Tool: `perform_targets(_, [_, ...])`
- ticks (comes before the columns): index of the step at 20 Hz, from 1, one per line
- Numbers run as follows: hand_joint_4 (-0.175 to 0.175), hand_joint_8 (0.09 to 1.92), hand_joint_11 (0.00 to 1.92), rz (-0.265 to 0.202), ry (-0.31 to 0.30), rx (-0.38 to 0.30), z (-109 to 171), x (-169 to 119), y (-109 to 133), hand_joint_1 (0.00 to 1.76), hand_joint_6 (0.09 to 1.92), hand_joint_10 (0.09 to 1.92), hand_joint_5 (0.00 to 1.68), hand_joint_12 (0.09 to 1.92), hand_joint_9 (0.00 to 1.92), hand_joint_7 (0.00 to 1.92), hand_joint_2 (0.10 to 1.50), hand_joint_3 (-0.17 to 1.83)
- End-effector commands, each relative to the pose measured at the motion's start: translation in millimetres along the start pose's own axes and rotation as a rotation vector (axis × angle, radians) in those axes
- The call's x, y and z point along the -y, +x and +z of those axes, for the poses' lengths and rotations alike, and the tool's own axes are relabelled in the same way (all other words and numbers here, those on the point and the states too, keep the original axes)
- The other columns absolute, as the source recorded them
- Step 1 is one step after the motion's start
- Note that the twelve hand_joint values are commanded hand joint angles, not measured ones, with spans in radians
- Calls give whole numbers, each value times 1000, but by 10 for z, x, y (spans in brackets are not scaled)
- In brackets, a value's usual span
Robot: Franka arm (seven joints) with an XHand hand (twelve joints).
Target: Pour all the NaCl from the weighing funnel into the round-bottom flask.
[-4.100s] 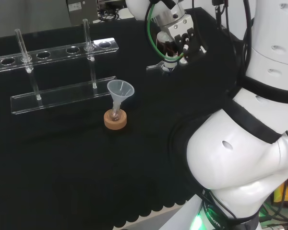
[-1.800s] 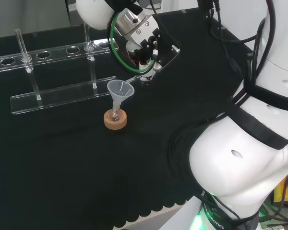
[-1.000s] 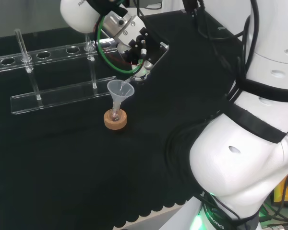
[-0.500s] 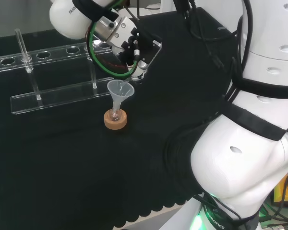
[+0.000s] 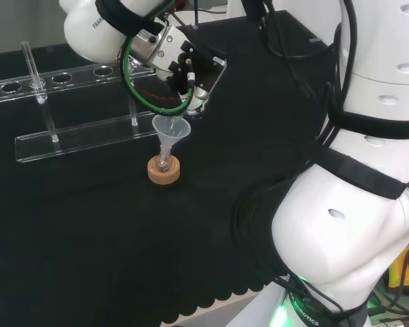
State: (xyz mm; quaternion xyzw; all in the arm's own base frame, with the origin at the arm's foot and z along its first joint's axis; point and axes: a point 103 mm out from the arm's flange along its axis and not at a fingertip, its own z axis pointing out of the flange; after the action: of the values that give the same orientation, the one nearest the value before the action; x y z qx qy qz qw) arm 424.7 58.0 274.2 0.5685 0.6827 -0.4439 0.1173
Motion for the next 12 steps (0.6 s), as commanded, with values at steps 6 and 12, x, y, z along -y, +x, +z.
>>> perform_targets(6, [175, 637, 750, 8, 2, 56, -68, 22, 19, 1073, 1101, 377, 1082, 1202, 1065, 763, 653, 860])
perform_targets(12, [175, 637, 748, 17, 8, 105, -112, 33, 29, 1072, 1102, 377, 1081, 1203, 1061, 758, 653, 861])
